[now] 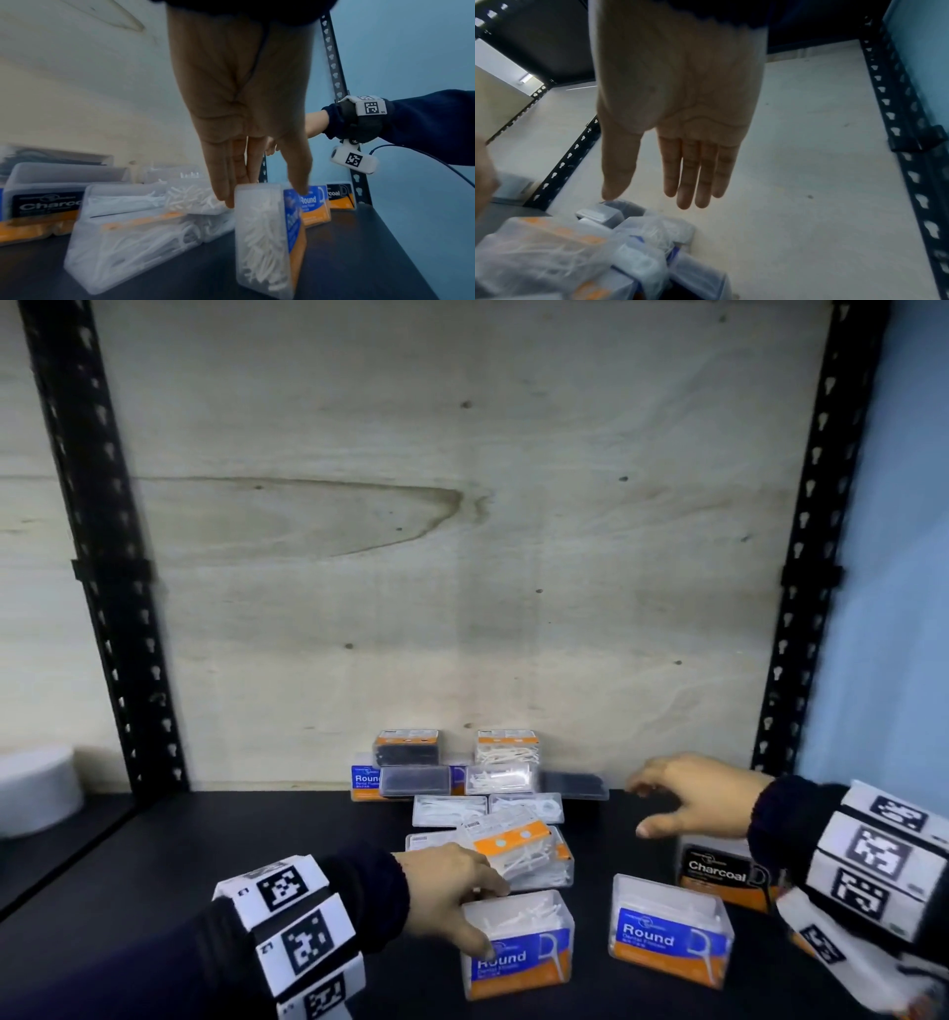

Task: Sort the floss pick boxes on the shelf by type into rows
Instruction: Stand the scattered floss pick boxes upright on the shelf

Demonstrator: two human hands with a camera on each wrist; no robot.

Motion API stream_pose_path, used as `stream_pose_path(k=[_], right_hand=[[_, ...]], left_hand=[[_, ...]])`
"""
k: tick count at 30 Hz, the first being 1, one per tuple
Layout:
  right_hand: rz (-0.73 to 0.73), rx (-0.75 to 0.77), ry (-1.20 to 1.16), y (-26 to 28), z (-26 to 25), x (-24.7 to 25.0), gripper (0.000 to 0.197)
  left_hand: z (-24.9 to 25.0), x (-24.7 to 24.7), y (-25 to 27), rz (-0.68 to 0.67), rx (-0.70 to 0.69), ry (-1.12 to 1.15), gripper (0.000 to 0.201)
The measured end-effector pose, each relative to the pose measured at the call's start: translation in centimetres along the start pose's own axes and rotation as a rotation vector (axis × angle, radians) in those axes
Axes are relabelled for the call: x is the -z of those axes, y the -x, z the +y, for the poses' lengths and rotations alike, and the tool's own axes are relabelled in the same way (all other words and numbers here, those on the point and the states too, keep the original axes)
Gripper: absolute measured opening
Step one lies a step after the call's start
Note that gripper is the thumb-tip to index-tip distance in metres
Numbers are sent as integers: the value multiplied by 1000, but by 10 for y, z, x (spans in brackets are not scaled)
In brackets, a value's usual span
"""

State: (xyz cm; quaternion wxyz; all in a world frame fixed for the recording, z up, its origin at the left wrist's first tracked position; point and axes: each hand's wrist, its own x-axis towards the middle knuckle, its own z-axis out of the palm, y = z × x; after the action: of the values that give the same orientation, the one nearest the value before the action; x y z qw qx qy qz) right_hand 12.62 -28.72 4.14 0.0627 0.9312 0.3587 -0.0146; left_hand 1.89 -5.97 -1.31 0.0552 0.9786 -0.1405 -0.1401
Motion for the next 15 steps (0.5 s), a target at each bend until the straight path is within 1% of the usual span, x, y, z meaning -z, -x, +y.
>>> stream_pose_path(k=[3,5,9,12,15], right_hand=[[23,17,86,-26,4,15,53],[2,9,114,-46,8,20,54],[-74,-48,161,-83,13,20,57],[-143,-88,168,-108,18,12,62],[-219,-121,173,-128,23,-1,68]], left_hand=[[-15,10,1,42,56,79,51],[-34,21,0,89,118,64,43],[-89,47,-6,161,339,-59,35],[-129,59,-11,195,518,-167,39],[-156,64,-23,131,623,-266,52]])
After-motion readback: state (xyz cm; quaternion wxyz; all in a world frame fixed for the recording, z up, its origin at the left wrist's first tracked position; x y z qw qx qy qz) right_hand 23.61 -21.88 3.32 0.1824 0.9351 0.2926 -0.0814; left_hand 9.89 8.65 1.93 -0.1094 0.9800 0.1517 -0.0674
